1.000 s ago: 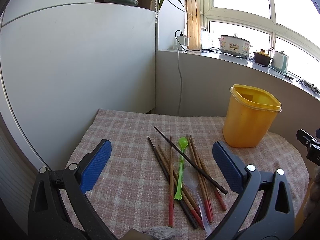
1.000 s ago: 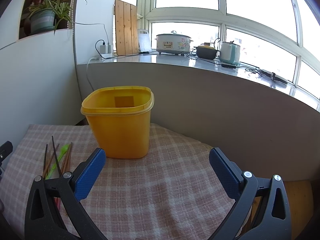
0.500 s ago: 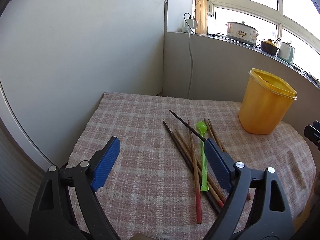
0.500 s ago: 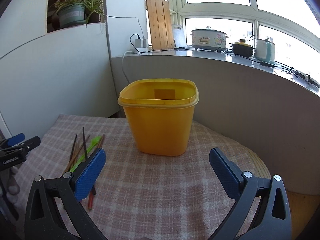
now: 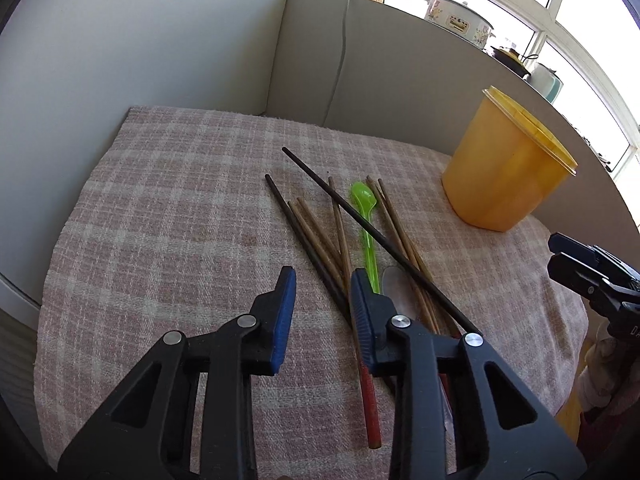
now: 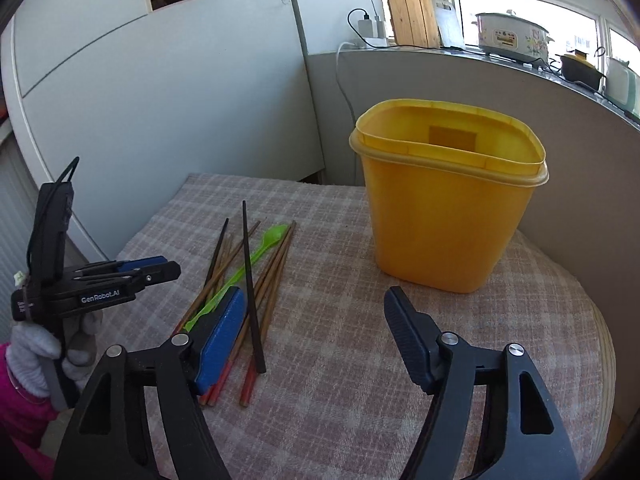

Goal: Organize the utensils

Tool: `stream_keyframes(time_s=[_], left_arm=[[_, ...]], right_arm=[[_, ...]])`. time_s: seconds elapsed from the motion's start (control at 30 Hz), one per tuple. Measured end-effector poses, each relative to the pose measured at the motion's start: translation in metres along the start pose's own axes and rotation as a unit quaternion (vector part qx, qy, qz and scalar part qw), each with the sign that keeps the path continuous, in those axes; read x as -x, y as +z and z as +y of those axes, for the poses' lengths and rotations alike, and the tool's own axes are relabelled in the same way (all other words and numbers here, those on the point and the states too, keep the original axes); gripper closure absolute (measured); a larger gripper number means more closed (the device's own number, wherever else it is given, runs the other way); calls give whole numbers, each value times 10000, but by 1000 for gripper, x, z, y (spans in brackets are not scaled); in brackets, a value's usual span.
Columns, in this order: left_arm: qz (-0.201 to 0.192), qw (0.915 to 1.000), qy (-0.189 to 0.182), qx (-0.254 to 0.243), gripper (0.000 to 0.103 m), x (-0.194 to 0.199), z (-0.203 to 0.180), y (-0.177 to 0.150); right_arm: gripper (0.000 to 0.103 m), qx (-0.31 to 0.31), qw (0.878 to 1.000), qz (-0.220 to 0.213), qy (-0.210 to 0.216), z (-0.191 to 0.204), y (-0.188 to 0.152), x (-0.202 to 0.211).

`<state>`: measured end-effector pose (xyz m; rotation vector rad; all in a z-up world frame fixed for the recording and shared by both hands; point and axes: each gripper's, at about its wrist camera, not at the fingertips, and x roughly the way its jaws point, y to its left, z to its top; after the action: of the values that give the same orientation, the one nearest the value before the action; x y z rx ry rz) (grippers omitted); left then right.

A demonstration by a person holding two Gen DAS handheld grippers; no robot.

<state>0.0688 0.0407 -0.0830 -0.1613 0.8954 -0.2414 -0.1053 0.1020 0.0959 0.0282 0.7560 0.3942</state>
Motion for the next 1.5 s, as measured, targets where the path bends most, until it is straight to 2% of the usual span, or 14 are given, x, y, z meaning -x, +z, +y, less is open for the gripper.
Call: stream_keyframes(time_s=[0.07, 0.13, 0.3, 0.5, 0.6, 0.77, 1.07, 1.3, 1.4, 1.5], left_arm=[[129, 9999, -58, -71, 82, -5, -3, 2], [305, 9993, -183, -121, 83, -12, -6, 5], [608, 9970, -128, -454, 83, -27, -15, 11], [900, 9936, 94, -671, 83, -48, -17, 19], [954, 9932, 140, -658, 83, -51, -14, 24], [1013, 9929, 188, -590, 96, -56, -5, 32], [981, 9947, 52, -311, 98, -36, 22, 28], [946, 9953, -51, -209, 98, -20, 43, 26], [925, 9955, -53, -175, 98, -13, 44, 21], [914, 9957, -54, -118, 98, 2, 55, 17]], right_arm=[[47, 40, 9998, 138, 147, 2, 0, -5], [55, 109, 9993, 255, 244, 4, 1, -9], [67, 322, 9961, 579, 584, 13, 9, -22], [75, 722, 9906, 916, 720, 29, 21, -45], [76, 794, 9884, 1038, 768, 32, 25, -54], [79, 899, 9849, 1234, 813, 42, 31, -70], [83, 858, 9784, 1653, 901, 52, 44, -112], [84, 1073, 9718, 1955, 764, 70, 56, -151], [90, 1222, 9689, 2046, 667, 79, 59, -163], [91, 1265, 9667, 2147, 576, 81, 60, -169]])
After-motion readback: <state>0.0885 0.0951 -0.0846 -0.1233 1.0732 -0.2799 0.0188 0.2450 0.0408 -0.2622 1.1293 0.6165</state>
